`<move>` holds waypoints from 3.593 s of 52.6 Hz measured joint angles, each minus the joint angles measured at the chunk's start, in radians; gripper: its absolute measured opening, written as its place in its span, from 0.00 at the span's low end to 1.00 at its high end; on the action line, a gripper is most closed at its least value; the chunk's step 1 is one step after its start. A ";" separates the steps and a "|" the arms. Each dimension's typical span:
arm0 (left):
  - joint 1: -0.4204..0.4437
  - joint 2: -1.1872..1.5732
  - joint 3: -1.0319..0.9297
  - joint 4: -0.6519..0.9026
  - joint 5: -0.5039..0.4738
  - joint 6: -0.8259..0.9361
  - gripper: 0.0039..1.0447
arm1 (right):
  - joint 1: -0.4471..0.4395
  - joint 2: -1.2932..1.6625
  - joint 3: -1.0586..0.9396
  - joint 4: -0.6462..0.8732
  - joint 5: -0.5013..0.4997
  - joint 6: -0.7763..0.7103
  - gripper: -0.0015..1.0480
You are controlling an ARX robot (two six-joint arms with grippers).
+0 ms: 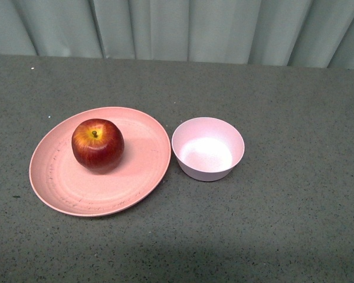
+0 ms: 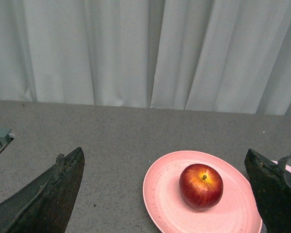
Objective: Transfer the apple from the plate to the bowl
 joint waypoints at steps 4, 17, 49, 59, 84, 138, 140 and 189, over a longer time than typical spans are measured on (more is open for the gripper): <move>0.000 0.000 0.000 0.000 0.000 0.000 0.94 | 0.000 -0.032 0.000 -0.032 0.000 0.000 0.01; 0.000 0.000 0.000 0.000 0.000 0.000 0.94 | 0.000 -0.140 0.000 -0.135 0.000 0.000 0.01; 0.000 0.000 0.000 0.000 0.000 0.000 0.94 | 0.000 -0.437 0.001 -0.439 -0.002 0.000 0.01; 0.000 0.000 0.000 0.000 0.000 0.000 0.94 | 0.000 -0.438 0.001 -0.440 -0.002 0.000 0.17; 0.001 0.001 0.000 -0.002 0.005 -0.001 0.94 | 0.000 -0.438 0.001 -0.440 -0.002 0.000 0.91; -0.248 1.798 0.609 0.706 0.084 -0.182 0.94 | 0.000 -0.438 0.001 -0.440 -0.002 0.000 0.91; -0.248 1.814 0.616 0.705 0.081 -0.183 0.94 | 0.000 -0.438 0.001 -0.440 -0.003 0.000 0.91; -0.248 1.975 0.666 0.713 0.042 -0.108 0.94 | 0.000 -0.438 0.001 -0.440 -0.002 0.000 0.91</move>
